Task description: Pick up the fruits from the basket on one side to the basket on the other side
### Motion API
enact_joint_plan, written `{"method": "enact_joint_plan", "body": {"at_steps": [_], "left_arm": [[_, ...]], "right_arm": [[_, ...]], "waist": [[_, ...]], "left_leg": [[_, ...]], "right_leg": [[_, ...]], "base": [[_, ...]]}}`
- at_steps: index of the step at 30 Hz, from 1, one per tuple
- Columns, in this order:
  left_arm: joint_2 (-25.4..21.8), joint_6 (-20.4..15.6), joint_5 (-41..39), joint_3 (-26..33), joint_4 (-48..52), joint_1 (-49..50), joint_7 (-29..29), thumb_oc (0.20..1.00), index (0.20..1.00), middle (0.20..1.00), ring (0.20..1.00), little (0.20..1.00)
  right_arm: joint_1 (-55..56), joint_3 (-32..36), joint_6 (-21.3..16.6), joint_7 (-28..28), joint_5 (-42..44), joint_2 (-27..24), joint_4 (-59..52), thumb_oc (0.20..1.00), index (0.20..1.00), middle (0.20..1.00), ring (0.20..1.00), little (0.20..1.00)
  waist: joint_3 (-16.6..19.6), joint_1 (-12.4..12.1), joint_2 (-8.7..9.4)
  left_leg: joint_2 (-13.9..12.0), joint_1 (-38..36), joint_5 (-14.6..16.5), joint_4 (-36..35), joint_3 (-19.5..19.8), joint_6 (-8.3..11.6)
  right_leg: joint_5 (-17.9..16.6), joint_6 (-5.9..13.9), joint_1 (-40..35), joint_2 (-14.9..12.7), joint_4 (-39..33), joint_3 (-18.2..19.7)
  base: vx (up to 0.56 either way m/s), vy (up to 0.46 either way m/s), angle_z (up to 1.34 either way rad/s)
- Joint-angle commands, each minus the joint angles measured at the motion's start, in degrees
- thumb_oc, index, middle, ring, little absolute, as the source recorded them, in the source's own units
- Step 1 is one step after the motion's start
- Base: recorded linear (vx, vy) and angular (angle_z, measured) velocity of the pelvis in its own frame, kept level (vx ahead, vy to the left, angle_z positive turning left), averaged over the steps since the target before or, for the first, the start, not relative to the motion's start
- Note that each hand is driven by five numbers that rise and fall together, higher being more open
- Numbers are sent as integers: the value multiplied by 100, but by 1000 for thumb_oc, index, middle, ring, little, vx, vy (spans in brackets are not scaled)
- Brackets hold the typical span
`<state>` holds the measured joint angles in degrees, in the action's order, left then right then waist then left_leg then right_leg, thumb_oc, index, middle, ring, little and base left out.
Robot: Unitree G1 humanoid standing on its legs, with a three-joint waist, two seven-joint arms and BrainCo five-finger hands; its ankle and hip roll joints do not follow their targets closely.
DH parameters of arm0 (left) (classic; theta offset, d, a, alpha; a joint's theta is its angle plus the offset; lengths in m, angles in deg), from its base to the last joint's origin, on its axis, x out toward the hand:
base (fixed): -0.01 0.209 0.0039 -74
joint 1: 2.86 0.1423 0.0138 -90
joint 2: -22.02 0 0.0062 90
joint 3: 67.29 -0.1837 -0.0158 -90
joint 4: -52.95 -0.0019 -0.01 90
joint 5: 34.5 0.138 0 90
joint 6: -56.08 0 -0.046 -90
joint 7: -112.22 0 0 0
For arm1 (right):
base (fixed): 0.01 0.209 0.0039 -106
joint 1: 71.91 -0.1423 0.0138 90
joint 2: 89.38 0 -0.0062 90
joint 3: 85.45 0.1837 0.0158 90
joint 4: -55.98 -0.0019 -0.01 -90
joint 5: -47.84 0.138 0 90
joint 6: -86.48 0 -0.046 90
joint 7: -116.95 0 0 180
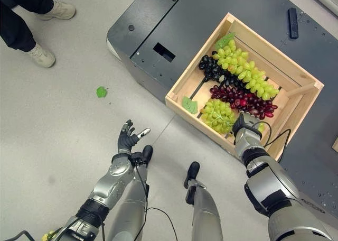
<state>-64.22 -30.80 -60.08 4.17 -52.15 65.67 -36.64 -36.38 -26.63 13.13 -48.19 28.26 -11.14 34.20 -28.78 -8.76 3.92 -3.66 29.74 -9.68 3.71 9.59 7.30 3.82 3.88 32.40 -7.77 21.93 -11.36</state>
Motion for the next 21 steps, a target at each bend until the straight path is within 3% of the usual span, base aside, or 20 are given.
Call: {"method": "enact_joint_plan", "body": {"at_steps": [1,9,10,11,12,13,17,21], "left_arm": [[134,-178,173,-50,160,-152,-21,1000,1000,1000,1000,1000],[101,-168,150,-22,164,-84,-26,1000,1000,1000,1000,1000],[83,-167,133,-11,182,-66,-12,1000,1000,1000,1000,1000],[83,-167,132,-12,182,-68,-12,1000,1000,1000,1000,1000],[79,-166,112,-19,197,-82,24,1000,1000,1000,1000,1000],[88,-153,107,-31,216,-98,45,1000,1000,1000,1000,1000],[97,-132,81,-44,239,-91,85,1000,1000,1000,1000,1000],[116,-110,78,-79,244,-54,98,1000,1000,1000,1000,1000]], "right_arm": [[649,-71,-16,86,147,529,143,1000,1000,1000,1000,1000],[756,101,-74,222,383,500,62,1000,1000,1000,1000,1000],[794,153,-80,263,457,465,14,890,890,890,890,890],[795,154,-79,263,458,463,12,837,837,837,837,837],[796,236,-91,341,592,429,-38,589,589,589,589,589],[800,314,-114,425,725,400,-77,200,200,200,200,200],[800,419,-144,523,924,351,-149,200,200,200,200,200],[787,396,-135,562,934,278,-207,200,200,200,200,200]], "waist": [[-102,62,-22],[-102,46,-58],[-102,40,-80],[-102,40,-80],[-102,57,-107],[-102,74,-124],[-102,121,-177],[-102,187,-243]], "left_leg": [[182,170,629,417,-40,-112],[187,158,634,439,-45,-116],[201,215,640,459,-41,-125],[202,219,641,463,-41,-125],[224,287,671,513,-63,-142],[258,373,698,582,-83,-154],[362,646,814,900,-130,-210],[548,972,1170,1607,-231,-330]], "right_leg": [[-245,366,-235,-271,-1014,183],[-239,373,-215,-277,-982,210],[-232,375,-158,-286,-947,204],[-231,376,-153,-287,-942,204],[-226,366,-60,-300,-877,208],[-214,363,36,-310,-805,231],[-164,348,303,-357,-540,293],[43,327,597,-489,100,430]], "base": [[0,0,0],[0,0,0],[0,0,0],[0,0,0],[-20,33,0],[-24,49,1],[-21,42,6],[-20,47,10]]}}
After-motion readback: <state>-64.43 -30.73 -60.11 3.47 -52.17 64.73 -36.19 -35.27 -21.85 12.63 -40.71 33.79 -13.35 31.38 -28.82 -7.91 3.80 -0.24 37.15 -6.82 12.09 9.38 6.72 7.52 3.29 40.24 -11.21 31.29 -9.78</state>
